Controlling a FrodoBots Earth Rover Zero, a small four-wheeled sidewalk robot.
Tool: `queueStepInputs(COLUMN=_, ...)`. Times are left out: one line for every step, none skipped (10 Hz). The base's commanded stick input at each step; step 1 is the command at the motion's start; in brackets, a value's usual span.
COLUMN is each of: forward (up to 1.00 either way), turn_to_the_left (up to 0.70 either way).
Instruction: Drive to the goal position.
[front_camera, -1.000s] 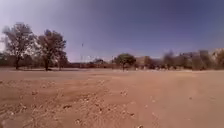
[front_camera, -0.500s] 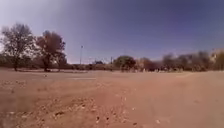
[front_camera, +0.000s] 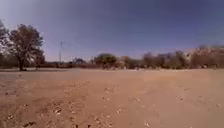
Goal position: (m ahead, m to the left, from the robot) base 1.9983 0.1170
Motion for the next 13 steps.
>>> queueStepInputs(forward=0.50, turn_to_the_left=-0.15)
queueStepInputs(forward=0.50, turn_to_the_left=-0.04)
queueStepInputs(forward=0.50, turn_to_the_left=0.00)
queueStepInputs(forward=0.50, turn_to_the_left=0.00)
queueStepInputs(forward=0.50, turn_to_the_left=0.00)
queueStepInputs(forward=0.50, turn_to_the_left=0.00)
queueStepInputs(forward=0.50, turn_to_the_left=0.00)
queueStepInputs(forward=0.50, turn_to_the_left=0.00)
queueStepInputs(forward=0.50, turn_to_the_left=0.00)
queueStepInputs(forward=0.50, turn_to_the_left=0.00)
queueStepInputs(forward=0.50, turn_to_the_left=0.00)
queueStepInputs(forward=0.50, turn_to_the_left=0.00)
queueStepInputs(forward=0.50, turn_to_the_left=0.00)
